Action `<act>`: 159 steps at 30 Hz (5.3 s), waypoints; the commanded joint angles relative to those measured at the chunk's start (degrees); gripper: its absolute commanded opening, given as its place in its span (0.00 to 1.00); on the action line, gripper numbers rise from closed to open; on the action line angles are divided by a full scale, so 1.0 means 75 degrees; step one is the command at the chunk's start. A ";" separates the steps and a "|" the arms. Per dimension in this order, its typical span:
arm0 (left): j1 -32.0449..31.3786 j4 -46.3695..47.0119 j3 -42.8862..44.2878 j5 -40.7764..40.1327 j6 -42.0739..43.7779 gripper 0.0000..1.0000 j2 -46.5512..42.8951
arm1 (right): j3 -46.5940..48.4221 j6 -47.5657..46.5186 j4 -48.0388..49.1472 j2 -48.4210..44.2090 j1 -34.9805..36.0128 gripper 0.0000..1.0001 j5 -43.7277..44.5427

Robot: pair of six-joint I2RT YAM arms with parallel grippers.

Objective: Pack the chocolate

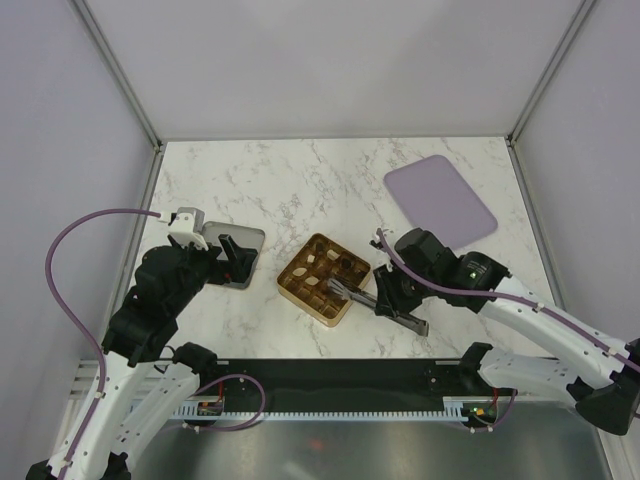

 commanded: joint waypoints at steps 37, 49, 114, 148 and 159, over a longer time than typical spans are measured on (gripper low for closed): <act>-0.0038 0.0094 -0.0068 0.0042 0.0011 1.00 -0.0057 | 0.0922 0.0368 0.0056 -0.0124 0.0121 0.48 0.0705; -0.0038 0.0094 -0.0057 0.0077 0.0011 1.00 -0.0045 | 0.3335 -0.0427 0.0313 0.1619 -0.0007 0.47 0.3607; -0.0038 0.0118 -0.0080 0.0182 0.0046 1.00 0.0306 | 0.6361 0.0602 0.4650 0.9217 -0.2586 0.90 0.4139; 0.0219 -0.1313 0.2076 -0.0428 0.0338 0.96 0.5438 | 0.0174 -0.0159 0.4298 -0.0733 -0.2258 0.96 0.2007; 0.0477 -0.0563 0.2052 -0.0052 0.0913 0.72 0.7243 | -0.0003 -0.0312 0.4099 -0.1331 -0.2258 0.96 0.1831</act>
